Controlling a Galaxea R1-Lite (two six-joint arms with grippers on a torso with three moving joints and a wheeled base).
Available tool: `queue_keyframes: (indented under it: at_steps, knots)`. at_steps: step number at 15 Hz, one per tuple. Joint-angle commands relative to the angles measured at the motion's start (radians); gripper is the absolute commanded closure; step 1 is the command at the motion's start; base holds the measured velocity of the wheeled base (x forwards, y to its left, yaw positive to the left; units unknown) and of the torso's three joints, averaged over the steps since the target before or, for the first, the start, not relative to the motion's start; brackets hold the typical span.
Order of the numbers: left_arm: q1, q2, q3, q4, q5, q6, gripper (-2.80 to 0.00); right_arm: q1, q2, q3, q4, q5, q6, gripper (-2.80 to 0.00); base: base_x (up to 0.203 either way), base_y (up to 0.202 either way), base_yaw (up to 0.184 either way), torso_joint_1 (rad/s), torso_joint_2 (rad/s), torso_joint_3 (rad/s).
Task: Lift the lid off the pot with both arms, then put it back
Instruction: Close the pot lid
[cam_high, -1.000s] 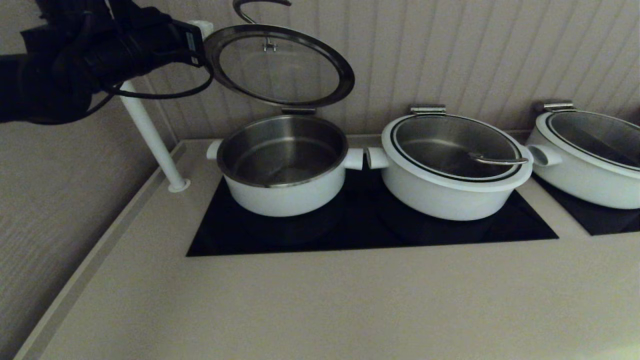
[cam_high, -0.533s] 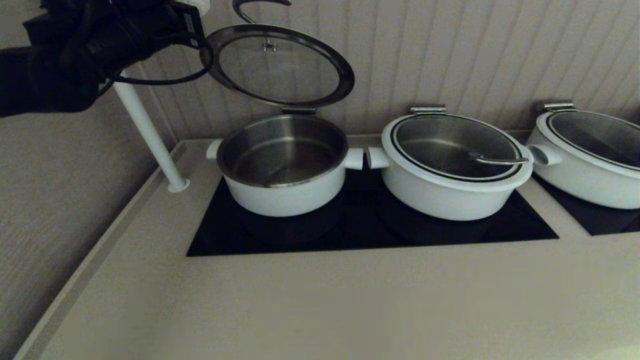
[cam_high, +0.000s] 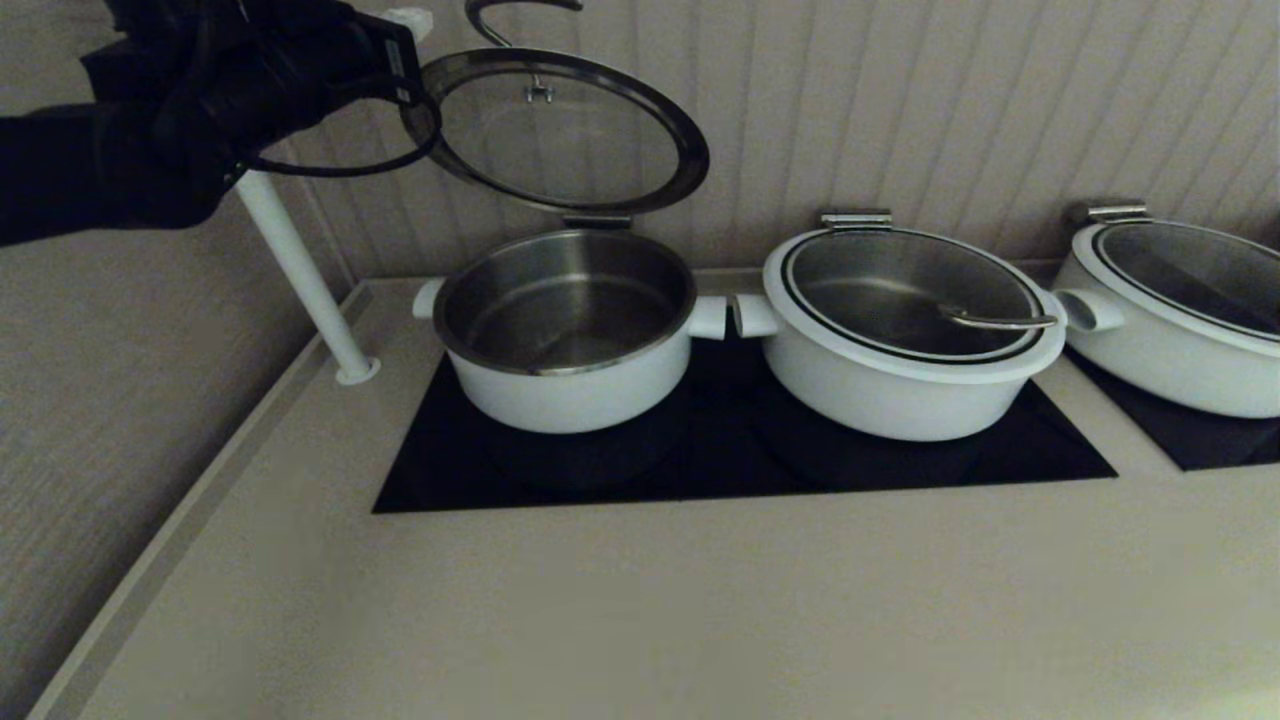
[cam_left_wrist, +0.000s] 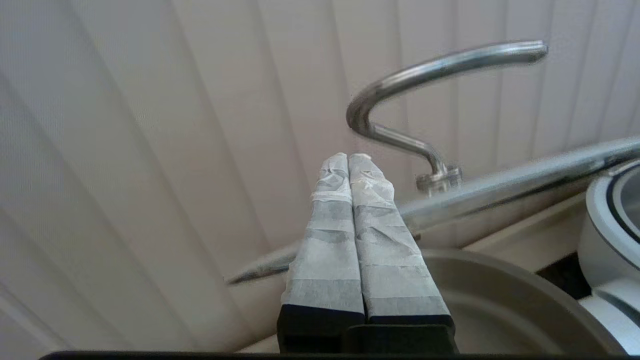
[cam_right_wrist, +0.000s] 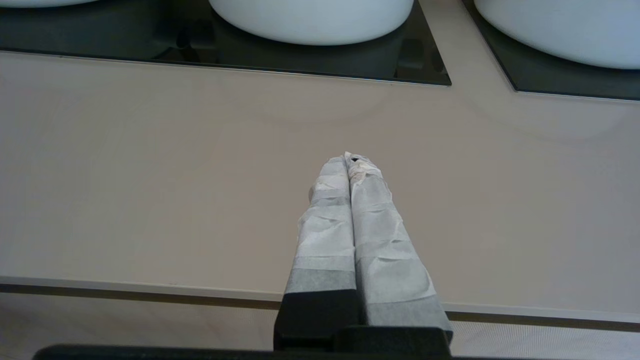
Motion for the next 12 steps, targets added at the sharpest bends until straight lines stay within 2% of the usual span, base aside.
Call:
queue_keyframes:
  at_steps: [1, 12]
  knots:
    - [0.0, 0.027, -0.038, 0.0, -0.003, 0.001, 0.0, 0.0, 0.001, 0.0, 0.0, 0.001, -0.001, 0.0, 0.0, 0.0, 0.0, 0.0, 0.0, 0.0]
    - [-0.019, 0.037, -0.028, 0.006, -0.002, 0.001, 0.0, 0.0, 0.001, 0.0, 0.0, 0.001, -0.001, 0.0, 0.0, 0.0, 0.0, 0.0, 0.0, 0.0]
